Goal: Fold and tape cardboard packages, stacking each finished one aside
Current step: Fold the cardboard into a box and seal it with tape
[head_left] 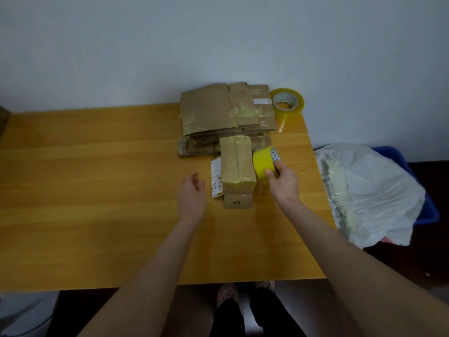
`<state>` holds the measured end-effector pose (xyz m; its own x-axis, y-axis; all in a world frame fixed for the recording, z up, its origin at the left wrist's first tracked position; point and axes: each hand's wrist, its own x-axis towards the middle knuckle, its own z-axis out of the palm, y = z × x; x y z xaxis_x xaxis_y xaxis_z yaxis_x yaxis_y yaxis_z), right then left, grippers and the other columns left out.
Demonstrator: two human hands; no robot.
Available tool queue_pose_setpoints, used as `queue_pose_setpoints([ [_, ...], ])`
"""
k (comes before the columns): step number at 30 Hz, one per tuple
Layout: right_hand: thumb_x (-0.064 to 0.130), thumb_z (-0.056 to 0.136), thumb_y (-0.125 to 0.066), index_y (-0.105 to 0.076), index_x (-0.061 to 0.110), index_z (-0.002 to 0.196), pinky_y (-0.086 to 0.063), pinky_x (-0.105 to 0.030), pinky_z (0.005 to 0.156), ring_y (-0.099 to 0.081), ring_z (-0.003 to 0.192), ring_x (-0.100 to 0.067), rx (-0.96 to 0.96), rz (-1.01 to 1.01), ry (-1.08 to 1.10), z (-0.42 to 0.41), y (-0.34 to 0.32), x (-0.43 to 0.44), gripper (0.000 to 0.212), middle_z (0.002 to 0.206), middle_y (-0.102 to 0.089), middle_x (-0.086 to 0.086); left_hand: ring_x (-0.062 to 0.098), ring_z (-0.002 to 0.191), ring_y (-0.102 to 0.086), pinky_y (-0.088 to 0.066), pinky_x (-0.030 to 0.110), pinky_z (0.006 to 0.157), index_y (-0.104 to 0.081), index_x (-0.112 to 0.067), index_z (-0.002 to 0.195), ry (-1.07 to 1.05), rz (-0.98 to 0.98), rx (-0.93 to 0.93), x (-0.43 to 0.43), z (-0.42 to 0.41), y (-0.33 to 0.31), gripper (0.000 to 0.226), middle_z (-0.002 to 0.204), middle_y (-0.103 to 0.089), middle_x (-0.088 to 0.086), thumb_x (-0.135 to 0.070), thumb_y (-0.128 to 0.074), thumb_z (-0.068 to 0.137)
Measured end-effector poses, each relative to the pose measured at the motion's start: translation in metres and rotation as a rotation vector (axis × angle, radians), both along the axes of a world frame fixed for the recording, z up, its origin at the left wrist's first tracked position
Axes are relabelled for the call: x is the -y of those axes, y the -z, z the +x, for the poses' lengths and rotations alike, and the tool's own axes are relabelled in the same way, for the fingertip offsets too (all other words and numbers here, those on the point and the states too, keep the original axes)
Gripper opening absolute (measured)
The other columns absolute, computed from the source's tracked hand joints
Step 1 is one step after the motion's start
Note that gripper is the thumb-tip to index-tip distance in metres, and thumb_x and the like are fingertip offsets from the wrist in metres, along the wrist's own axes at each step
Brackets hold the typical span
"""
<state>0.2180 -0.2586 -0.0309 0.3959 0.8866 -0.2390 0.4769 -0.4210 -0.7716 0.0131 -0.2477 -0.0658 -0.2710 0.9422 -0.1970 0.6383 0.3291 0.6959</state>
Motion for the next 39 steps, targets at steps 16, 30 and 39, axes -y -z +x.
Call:
queue_pose_setpoints([
  [16, 0.009, 0.095, -0.056, -0.058, 0.005, 0.129, -0.038, -0.019, 0.086, -0.054, 0.116, -0.02, -0.024, 0.095, -0.268, 0.062, -0.021, 0.034, 0.035, 0.125, -0.061, -0.005, 0.024, 0.141, -0.027, -0.028, 0.033, 0.111, -0.04, -0.018, 0.143, 0.302, 0.119, 0.005, 0.001, 0.088, -0.056, 0.047, 0.155, -0.023, 0.008, -0.021, -0.051, 0.097],
  [30, 0.015, 0.095, -0.058, -0.064, 0.011, 0.122, -0.039, -0.007, 0.078, -0.057, 0.102, -0.006, -0.192, 0.174, -0.52, 0.076, -0.073, 0.042, 0.028, 0.112, -0.066, 0.004, 0.012, 0.079, -0.053, -0.04, 0.023, 0.072, -0.061, -0.014, 0.087, 0.356, 0.194, 0.136, 0.011, 0.114, -0.123, 0.006, 0.083, -0.06, -0.001, -0.016, -0.06, 0.092],
  [39, 0.048, 0.087, -0.06, -0.059, 0.023, 0.068, -0.041, -0.038, 0.06, -0.052, 0.063, -0.014, 0.133, 0.127, -0.575, 0.079, -0.092, 0.041, 0.032, 0.063, -0.056, 0.004, 0.013, 0.079, -0.054, -0.035, 0.017, 0.066, -0.057, -0.013, 0.084, 0.208, 0.201, 0.102, 0.024, 0.108, -0.121, 0.013, 0.082, -0.061, -0.002, -0.012, -0.052, 0.096],
])
